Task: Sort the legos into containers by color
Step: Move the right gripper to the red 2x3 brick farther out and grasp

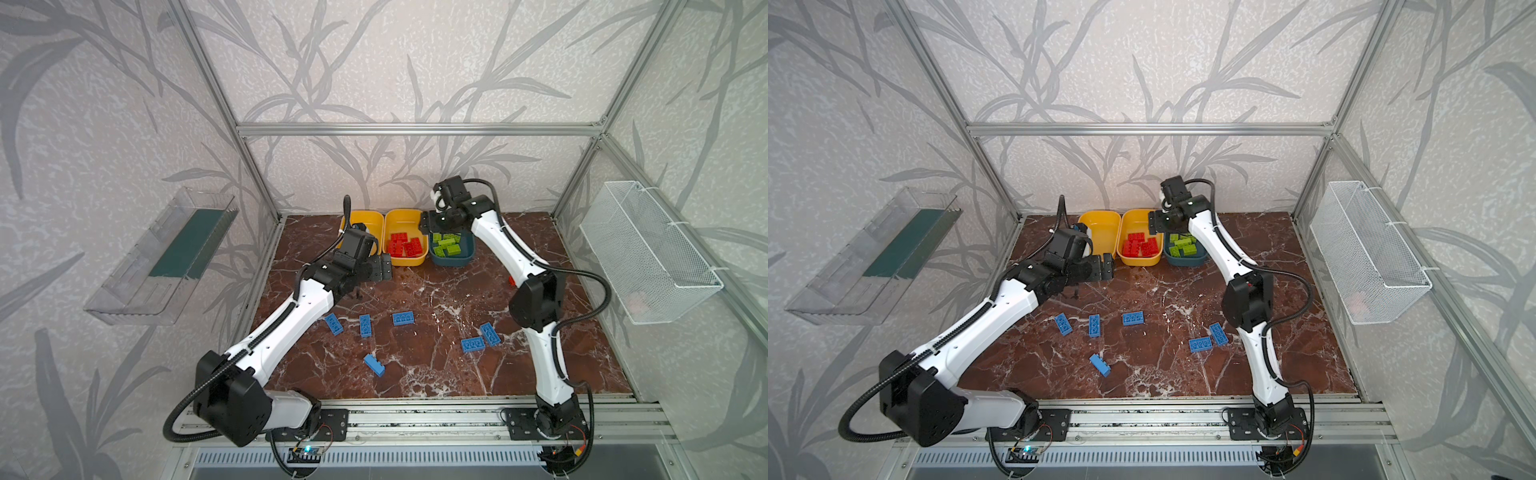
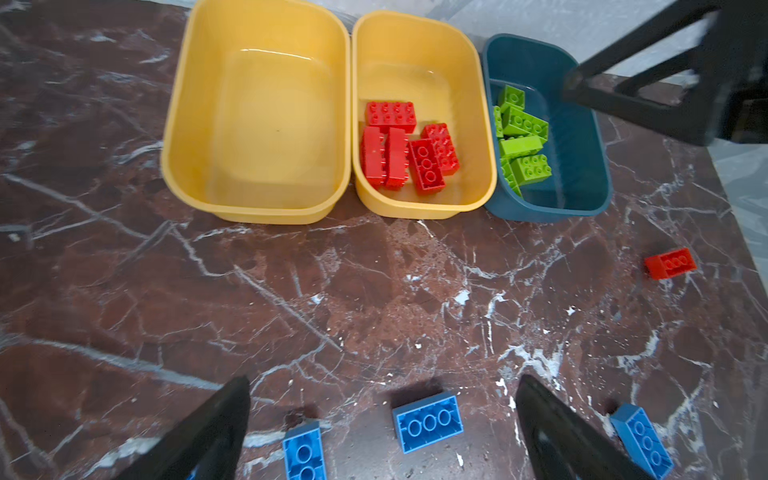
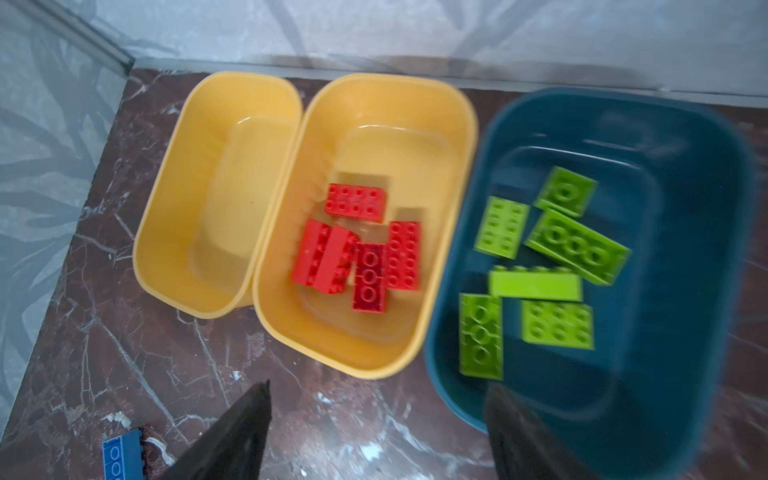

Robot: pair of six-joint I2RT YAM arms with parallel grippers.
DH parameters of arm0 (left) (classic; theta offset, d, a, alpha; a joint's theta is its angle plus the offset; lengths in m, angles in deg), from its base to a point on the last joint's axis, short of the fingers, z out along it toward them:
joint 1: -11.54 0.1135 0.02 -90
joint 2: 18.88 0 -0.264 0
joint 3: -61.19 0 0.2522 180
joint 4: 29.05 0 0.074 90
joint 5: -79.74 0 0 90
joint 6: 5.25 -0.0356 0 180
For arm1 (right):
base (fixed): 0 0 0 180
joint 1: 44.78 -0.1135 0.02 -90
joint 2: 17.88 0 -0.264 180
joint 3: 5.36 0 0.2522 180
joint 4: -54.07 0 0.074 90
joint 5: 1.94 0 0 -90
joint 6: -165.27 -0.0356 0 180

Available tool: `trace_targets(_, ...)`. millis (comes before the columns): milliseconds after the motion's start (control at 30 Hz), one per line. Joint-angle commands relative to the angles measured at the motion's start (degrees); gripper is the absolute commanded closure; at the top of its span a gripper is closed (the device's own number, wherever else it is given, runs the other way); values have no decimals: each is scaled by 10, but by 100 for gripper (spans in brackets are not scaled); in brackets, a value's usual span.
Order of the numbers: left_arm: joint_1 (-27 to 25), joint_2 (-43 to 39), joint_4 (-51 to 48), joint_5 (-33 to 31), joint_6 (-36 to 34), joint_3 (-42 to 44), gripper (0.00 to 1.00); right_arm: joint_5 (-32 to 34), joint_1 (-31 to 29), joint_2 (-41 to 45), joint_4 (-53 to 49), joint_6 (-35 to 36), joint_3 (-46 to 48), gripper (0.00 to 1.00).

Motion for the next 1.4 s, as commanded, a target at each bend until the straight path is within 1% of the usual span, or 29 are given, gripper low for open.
trace_targets(0, -14, 29, 33, 47, -6, -32, 1, 43, 51, 99, -4, -21, 137, 17)
trace_targets(67, -31, 52, 37, 53, -7, -52, 1, 42, 83, 162, 43, -43, 252, 17)
trace_targets(133, -54, 77, 40, 57, -13, -75, 1, 34, 119, 221, 95, -48, 363, 16)
trace_targets(233, -91, 113, 37, 56, -22, -110, 1, 33, 165, 274, 102, -67, 448, 14)
trace_targets(333, -117, 141, 38, 64, -22, -135, 1, 57, 177, 302, 97, -68, 488, 13)
trace_targets(400, -126, 153, 39, 69, -21, -146, 1, 77, 180, 306, 95, -85, 504, 13)
trace_targets(533, -131, 161, 34, 72, -21, -158, 1, 98, 186, 302, 98, -161, 531, 13)
trace_targets(700, -131, 155, 28, 65, -25, -162, 1, 99, 194, 287, 127, -256, 563, 13)
trace_targets(800, -131, 148, 19, 55, -31, -160, 1, 95, 205, 272, 139, -295, 570, 13)
trace_targets(833, -131, 144, 15, 51, -34, -158, 1, 87, 211, 254, 141, -304, 569, 13)
trace_targets(900, -131, 137, 10, 43, -39, -154, 1, 66, 223, 236, 140, -310, 564, 13)
trace_targets(1000, -131, 126, 3, 28, -46, -148, 1, 57, 238, 210, 135, -320, 552, 14)
trace_targets(1200, -130, 117, -22, -16, -53, -148, 1, 67, 253, 177, 150, -326, 547, 18)
trace_targets(1367, -127, 114, -35, -24, -66, -150, 1, 71, 257, 158, 154, -325, 535, 19)
